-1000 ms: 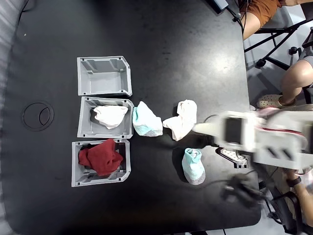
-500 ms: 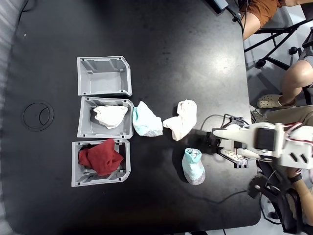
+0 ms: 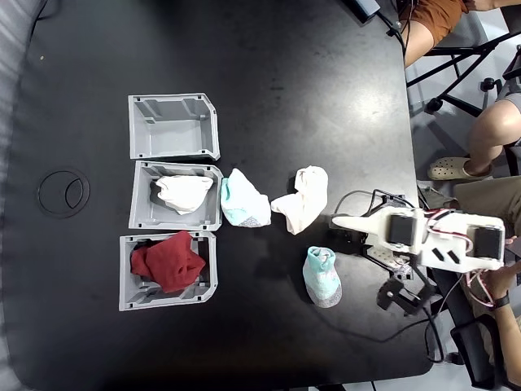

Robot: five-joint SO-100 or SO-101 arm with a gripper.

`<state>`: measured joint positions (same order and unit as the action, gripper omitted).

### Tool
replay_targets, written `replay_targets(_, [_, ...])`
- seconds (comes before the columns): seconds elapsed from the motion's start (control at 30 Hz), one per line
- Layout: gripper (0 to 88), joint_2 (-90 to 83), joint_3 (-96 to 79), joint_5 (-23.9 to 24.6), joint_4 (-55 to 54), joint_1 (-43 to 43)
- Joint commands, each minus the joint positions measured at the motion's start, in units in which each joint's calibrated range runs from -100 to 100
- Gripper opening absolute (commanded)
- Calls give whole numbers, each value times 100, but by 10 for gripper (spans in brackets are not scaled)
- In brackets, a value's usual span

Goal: Put the sock in the container

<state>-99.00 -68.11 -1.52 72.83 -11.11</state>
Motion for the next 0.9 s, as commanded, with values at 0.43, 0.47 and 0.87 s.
replay_targets(0.43, [13,-42,-2612,-17,-3031,-546])
replay_targets(0.47, [13,-42,-2639,-17,-3048,-546])
replay_targets(0.87, [13,-42,-2874,6,-3048,-554])
